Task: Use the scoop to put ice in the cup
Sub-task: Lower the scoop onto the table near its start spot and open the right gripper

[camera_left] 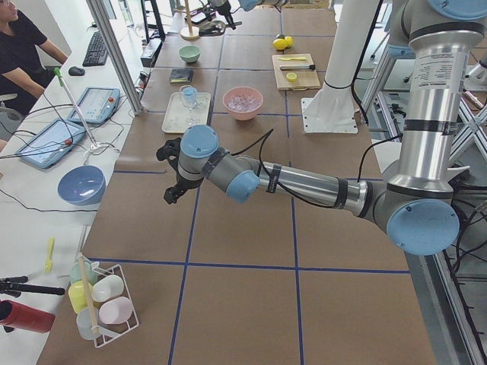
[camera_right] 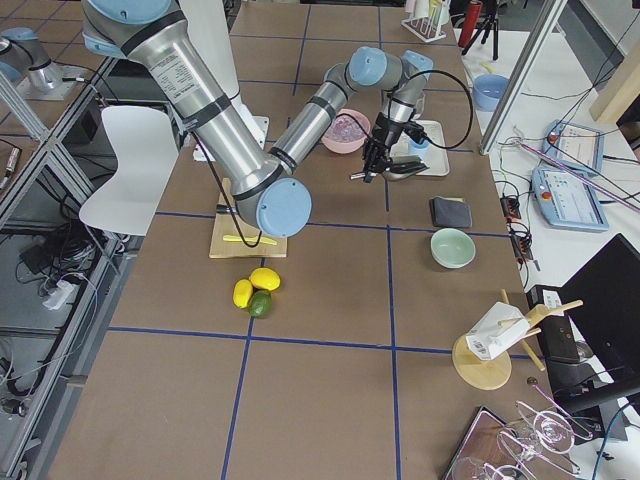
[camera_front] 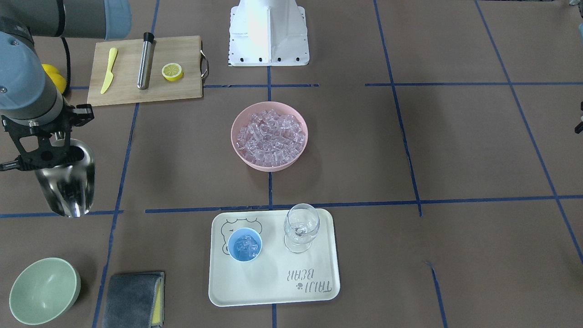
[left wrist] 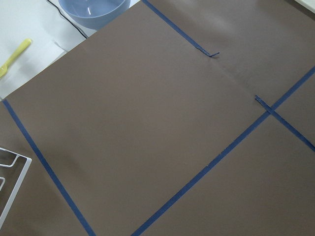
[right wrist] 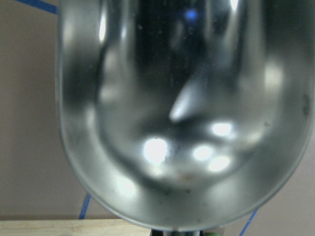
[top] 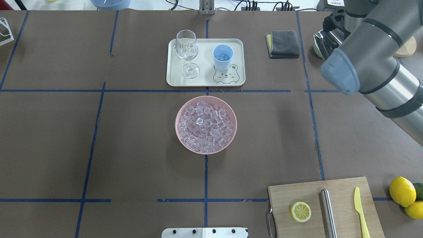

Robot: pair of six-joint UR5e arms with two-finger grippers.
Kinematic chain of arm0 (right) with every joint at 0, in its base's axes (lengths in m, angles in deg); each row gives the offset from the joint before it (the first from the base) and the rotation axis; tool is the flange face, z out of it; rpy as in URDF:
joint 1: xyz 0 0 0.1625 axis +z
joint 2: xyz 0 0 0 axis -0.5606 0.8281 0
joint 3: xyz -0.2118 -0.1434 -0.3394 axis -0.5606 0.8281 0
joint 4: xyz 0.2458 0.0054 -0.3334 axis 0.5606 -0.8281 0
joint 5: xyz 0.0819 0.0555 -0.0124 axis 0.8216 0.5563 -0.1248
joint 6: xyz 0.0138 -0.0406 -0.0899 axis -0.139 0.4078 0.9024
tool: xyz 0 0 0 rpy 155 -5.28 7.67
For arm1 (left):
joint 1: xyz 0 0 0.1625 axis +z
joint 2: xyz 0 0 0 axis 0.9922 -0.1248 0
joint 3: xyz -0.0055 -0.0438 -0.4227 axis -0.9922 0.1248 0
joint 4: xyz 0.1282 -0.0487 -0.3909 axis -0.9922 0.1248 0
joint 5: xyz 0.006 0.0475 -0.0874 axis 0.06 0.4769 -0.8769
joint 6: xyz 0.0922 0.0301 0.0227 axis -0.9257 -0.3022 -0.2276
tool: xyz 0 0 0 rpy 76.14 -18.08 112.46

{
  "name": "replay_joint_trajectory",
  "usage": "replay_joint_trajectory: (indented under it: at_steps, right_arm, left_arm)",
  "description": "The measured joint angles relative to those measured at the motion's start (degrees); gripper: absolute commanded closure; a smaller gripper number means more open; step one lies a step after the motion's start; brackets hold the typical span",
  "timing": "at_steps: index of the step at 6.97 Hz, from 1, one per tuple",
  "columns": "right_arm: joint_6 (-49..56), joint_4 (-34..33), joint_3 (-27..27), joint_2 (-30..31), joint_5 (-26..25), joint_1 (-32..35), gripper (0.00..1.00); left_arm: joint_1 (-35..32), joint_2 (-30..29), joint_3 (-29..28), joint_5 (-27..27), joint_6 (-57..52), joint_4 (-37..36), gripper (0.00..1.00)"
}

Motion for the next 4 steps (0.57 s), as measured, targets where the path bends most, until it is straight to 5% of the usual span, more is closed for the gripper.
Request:
replay_joint_trajectory:
  at_steps: [4]
  right_arm:
    - [-20.2,19.1,-9.0,20.4,4.0,-4.0,1.00]
  left_arm:
    - [0.0,1.1,-0.3,0.0,0.1,0.1,0.00]
